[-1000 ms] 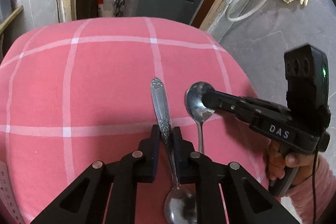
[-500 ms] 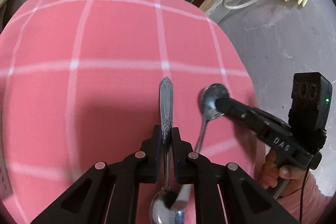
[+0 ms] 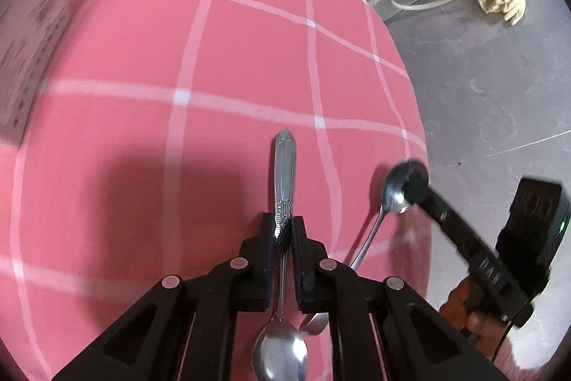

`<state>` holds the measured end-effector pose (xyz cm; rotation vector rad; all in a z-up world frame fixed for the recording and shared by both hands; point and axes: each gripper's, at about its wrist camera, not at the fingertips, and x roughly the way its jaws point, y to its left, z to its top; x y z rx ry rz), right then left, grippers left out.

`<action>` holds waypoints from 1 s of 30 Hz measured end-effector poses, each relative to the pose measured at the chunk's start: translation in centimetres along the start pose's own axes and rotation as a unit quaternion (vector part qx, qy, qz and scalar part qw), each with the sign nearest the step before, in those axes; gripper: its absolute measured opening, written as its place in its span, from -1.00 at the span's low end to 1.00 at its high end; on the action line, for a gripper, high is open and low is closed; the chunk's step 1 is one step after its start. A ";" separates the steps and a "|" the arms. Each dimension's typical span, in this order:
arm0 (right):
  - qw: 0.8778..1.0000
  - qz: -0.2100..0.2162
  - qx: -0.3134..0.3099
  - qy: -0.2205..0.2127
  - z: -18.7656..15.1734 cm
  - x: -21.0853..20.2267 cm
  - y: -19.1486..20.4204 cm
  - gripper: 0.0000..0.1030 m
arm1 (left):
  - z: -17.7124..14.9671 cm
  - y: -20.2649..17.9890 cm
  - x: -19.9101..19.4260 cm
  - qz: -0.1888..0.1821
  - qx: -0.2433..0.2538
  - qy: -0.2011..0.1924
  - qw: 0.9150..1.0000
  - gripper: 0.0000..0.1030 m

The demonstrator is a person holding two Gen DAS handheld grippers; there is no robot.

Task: Organize utensils
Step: 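Lift the ornate spoon with the left tool while the right tool lifts the round spoon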

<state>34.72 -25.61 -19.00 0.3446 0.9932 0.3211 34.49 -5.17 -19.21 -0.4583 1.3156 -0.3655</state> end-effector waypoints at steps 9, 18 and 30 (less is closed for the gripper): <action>0.996 -0.014 0.085 0.004 -3.0 -0.4 -2.4 -0.94 | -2.5 1.0 -0.4 -0.035 -0.003 0.046 0.998 -0.83; 0.993 0.036 0.115 0.015 -3.3 0.0 -3.5 -0.90 | -2.2 1.4 0.2 -0.079 -0.007 0.062 0.995 -0.82; 0.992 0.018 0.125 0.006 -3.8 0.8 -1.5 -0.88 | -2.1 1.4 1.3 -0.110 -0.038 0.074 0.990 -0.84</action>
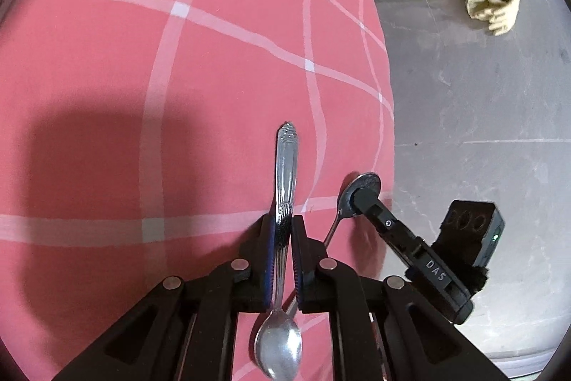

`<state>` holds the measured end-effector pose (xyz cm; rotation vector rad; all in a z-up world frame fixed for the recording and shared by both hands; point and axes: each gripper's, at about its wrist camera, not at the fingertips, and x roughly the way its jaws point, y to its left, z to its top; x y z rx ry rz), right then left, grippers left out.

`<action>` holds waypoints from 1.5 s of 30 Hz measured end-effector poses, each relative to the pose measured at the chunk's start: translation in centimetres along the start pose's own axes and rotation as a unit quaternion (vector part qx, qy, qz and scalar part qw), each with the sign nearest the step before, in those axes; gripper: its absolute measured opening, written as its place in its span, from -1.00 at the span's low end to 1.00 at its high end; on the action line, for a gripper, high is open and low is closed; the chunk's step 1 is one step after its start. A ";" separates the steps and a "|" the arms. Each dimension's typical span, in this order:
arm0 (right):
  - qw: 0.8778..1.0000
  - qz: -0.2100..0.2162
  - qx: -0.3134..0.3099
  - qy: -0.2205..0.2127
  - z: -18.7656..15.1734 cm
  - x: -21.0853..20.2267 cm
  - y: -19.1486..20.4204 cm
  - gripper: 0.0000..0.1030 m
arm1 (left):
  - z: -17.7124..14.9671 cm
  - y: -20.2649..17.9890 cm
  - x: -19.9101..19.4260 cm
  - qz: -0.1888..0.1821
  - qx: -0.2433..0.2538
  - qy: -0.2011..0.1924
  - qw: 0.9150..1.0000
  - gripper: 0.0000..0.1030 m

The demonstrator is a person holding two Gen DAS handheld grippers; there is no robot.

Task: Organize utensils
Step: 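Lift the ornate spoon with the left tool while the right tool lifts the round spoon, then carry both spoons with the left and right tools over the white caddy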

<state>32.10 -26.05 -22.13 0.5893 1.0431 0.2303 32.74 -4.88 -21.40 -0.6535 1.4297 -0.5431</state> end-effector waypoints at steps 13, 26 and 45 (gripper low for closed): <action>1.000 -0.025 0.010 -0.016 -0.8 -0.6 0.5 -0.93 | -2.2 -1.2 -1.2 0.024 0.043 -0.034 0.998 -0.95; 0.988 -0.035 -0.054 -0.139 0.1 -8.3 5.7 -0.94 | -3.6 -4.4 -10.6 0.060 0.109 -0.186 0.975 -0.95; 0.913 0.058 -0.243 -0.322 6.8 -13.4 26.5 -0.94 | -0.6 -6.4 -28.2 0.083 0.168 -0.418 0.889 -0.95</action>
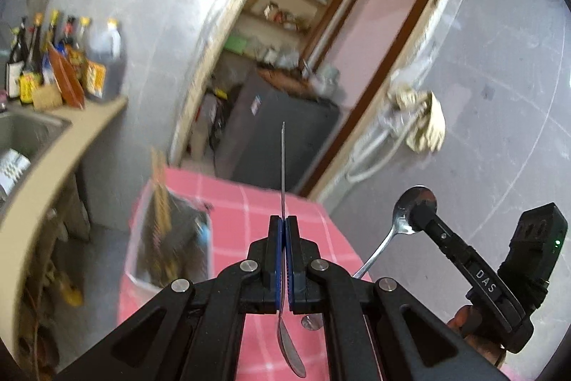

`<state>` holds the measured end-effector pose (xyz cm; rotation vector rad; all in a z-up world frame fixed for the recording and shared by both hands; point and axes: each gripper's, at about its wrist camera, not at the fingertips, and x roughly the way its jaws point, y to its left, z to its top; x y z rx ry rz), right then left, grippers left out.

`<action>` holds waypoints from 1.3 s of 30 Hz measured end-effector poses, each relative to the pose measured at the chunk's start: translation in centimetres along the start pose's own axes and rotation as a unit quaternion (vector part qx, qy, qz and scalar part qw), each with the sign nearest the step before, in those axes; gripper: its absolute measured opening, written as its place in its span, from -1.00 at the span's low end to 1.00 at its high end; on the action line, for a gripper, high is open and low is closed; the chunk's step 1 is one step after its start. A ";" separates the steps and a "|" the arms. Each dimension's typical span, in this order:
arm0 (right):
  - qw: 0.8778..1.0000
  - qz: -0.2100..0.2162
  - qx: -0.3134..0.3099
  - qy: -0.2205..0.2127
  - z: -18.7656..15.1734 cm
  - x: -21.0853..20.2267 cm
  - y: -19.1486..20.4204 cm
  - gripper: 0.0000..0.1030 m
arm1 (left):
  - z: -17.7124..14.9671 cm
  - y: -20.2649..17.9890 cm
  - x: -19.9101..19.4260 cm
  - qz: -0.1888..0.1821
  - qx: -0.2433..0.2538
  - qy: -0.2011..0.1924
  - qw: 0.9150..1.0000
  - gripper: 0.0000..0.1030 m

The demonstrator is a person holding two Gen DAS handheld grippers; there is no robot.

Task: Organize utensils
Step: 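Carry both spoons with the left and right tools over the white caddy, then lower both spoons into the caddy and open both tools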

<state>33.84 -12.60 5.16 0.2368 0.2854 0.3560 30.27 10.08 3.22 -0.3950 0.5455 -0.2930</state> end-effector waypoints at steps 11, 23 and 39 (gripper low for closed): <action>0.996 -0.007 -0.086 -0.001 -0.3 5.0 6.0 -0.94 | 4.4 5.2 0.0 0.033 0.014 -0.051 0.998 -0.95; 0.986 -0.036 -0.153 0.059 -4.1 7.6 7.9 -0.94 | 2.3 7.4 3.5 0.052 0.038 -0.053 0.997 -0.95; 0.984 -0.032 -0.131 0.117 -6.7 8.7 7.4 -0.92 | -1.0 8.9 4.5 0.063 0.045 -0.026 0.997 -0.94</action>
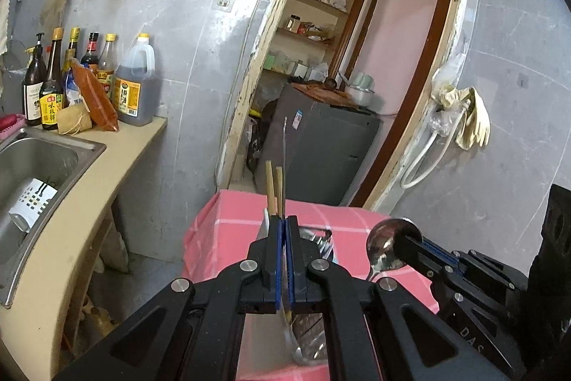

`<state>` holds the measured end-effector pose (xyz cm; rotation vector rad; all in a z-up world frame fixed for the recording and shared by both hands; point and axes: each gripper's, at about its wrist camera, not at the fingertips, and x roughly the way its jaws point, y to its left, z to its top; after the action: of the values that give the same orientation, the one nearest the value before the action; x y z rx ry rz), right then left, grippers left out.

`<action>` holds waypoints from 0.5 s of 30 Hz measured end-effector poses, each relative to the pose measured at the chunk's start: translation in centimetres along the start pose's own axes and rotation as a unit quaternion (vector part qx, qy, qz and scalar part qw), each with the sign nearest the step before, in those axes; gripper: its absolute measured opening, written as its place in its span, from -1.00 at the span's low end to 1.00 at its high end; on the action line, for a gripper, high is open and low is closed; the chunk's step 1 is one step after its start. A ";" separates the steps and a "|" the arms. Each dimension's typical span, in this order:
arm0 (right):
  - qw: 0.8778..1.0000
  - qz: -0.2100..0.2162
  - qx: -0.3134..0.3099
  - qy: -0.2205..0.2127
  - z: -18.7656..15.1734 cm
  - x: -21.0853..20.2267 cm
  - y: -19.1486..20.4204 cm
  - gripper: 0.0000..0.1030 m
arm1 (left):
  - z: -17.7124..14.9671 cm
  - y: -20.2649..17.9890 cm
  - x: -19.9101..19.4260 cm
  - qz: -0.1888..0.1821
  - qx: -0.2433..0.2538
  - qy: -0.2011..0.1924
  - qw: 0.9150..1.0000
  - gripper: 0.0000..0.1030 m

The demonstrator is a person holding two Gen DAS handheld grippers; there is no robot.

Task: Organize utensils
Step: 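Lower both spoons into the caddy and open both tools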

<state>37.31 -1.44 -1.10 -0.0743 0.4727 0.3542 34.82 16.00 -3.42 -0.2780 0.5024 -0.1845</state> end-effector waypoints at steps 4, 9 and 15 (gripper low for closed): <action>1.000 0.005 0.001 0.001 -0.3 -0.2 0.0 -0.92 | -0.2 0.2 -0.2 0.004 -0.001 0.014 1.000 -0.94; 1.000 0.013 0.002 0.007 -0.5 -0.2 0.1 -0.89 | -0.3 0.3 -0.8 0.001 -0.007 0.020 1.000 -0.93; 1.000 0.017 0.005 0.014 -0.7 -0.4 0.0 -0.88 | -0.4 0.0 -1.3 0.007 0.001 0.028 1.000 -0.93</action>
<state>36.63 -1.66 -1.56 -0.0609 0.5037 0.3846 33.52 16.20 -3.18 -0.2679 0.5597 -0.1798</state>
